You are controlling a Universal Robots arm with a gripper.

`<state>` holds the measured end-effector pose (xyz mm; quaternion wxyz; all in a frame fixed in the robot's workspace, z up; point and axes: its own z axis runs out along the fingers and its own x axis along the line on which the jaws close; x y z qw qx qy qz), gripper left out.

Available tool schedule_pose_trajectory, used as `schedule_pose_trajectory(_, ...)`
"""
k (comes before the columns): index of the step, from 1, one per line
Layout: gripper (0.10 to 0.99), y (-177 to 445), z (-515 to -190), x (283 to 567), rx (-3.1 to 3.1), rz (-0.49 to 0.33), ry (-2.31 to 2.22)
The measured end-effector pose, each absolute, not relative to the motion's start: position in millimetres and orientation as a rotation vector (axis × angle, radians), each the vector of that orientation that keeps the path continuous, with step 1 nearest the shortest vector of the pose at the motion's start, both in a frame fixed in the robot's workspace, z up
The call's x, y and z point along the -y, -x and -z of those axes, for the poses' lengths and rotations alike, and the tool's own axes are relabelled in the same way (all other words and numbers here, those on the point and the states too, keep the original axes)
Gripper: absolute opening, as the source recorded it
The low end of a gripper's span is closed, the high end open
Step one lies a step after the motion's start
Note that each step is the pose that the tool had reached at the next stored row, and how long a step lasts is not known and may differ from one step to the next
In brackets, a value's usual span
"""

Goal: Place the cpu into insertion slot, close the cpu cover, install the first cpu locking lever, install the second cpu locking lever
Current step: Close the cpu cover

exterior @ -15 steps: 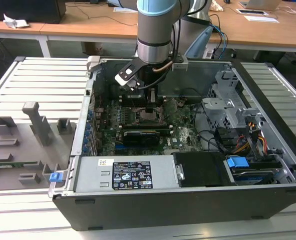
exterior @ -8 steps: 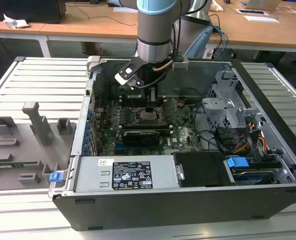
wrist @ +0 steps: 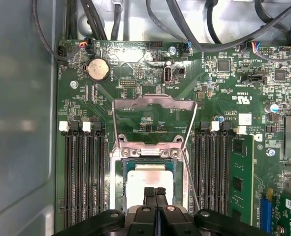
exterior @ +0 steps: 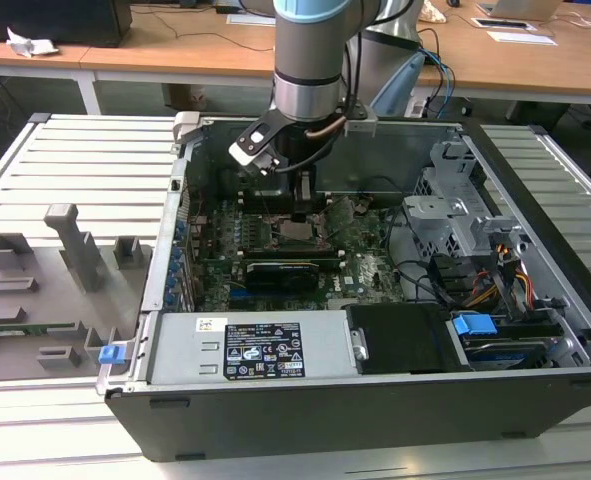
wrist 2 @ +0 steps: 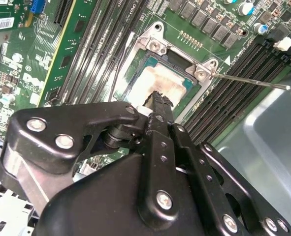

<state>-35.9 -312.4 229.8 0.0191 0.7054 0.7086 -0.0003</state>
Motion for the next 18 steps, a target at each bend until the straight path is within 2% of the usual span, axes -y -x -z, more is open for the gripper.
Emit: schedule_pose_trajectory(18, 0.11, 36, -250, 312, -2.199, 0.001, -2.189)
